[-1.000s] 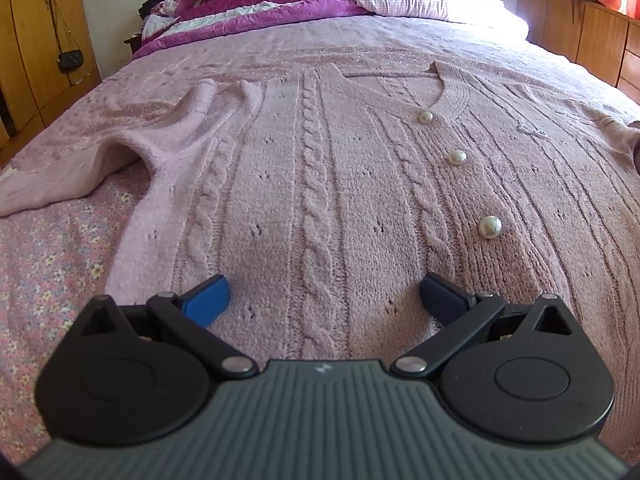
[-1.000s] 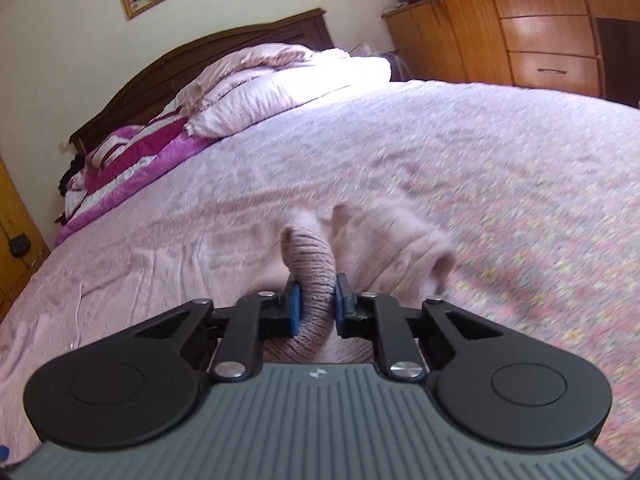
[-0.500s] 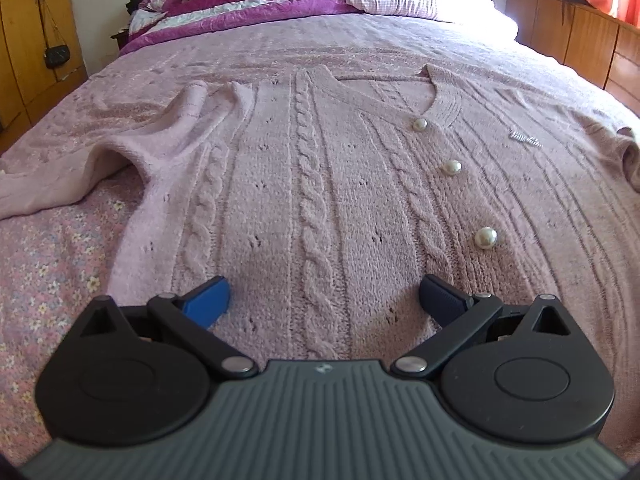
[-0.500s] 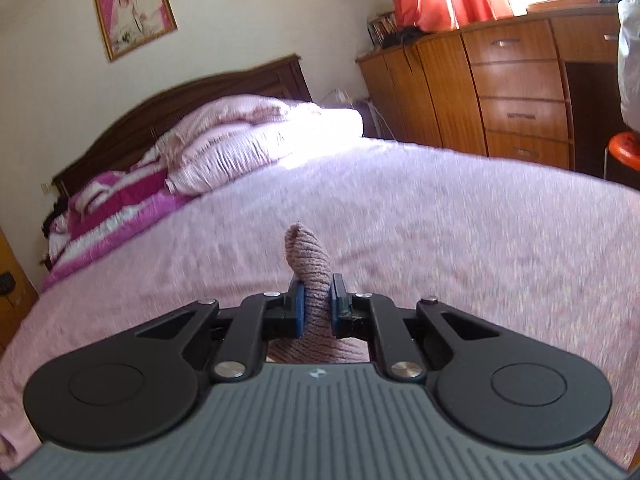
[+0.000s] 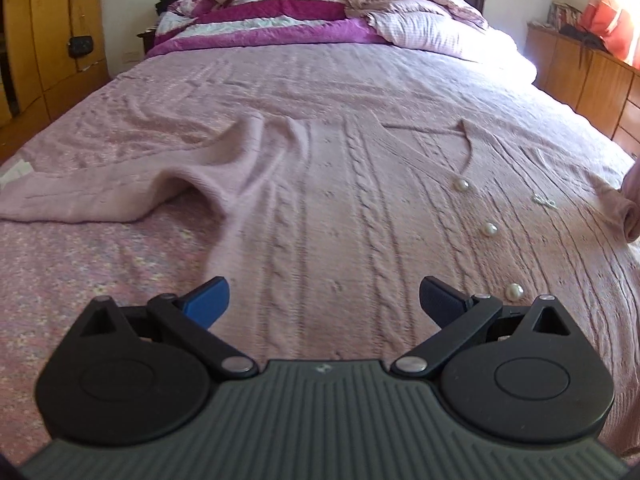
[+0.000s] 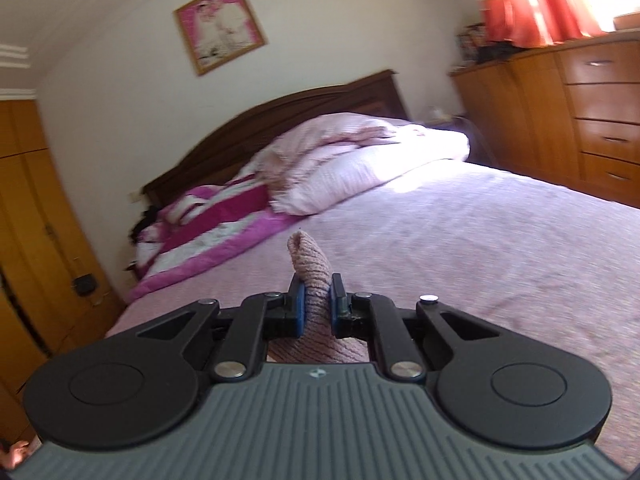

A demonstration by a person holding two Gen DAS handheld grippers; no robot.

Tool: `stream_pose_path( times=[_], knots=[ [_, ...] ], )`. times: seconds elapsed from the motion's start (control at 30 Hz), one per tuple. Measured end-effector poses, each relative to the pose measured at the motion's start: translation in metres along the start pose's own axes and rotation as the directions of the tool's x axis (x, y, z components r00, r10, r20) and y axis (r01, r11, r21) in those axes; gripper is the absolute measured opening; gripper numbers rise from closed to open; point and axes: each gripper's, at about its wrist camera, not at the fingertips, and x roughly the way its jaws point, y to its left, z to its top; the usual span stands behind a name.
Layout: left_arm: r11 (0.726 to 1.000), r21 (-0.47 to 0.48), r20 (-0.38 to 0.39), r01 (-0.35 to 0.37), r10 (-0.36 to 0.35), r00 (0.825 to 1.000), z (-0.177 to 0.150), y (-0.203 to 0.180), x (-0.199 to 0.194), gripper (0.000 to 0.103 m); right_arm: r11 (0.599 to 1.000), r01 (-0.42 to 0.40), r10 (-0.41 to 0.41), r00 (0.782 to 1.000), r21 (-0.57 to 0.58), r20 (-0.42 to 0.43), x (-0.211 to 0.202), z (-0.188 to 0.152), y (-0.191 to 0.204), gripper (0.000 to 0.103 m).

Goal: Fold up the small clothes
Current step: 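Lift the sleeve with the right gripper, lay it across the body, release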

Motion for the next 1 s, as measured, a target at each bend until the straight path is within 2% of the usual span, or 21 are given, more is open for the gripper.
stream_pose_path(
  times=[0.2,0.4,0.57,0.8,1.0],
  knots=[
    [0.999,-0.034,0.007,-0.030,0.030,1.000,0.002,0.016,-0.005,0.103,0.991,-0.124,0.123,0.992,-0.054,-0.024,0.022,0.006,0.076,0.012],
    [0.998,-0.046,0.013,-0.052,0.053,0.999,0.001,0.029,-0.011,0.103,0.974,-0.218,0.211,0.972,-0.059,-0.103,0.052,-0.017,0.140,0.012],
    [0.997,-0.051,0.017,-0.062,0.063,0.998,-0.001,0.037,-0.017,0.103,0.963,-0.268,0.258,0.947,-0.029,-0.189,0.080,-0.058,0.178,0.012],
    [0.995,-0.059,0.016,-0.084,0.085,0.996,-0.005,0.049,-0.024,0.103,0.954,-0.299,0.289,0.892,0.027,-0.347,0.129,-0.127,0.204,0.012],
    [0.993,-0.080,0.009,-0.087,0.088,0.996,-0.008,0.055,-0.022,0.103,0.952,-0.305,0.289,0.856,0.034,-0.429,0.160,-0.178,0.214,0.012]
  ],
)
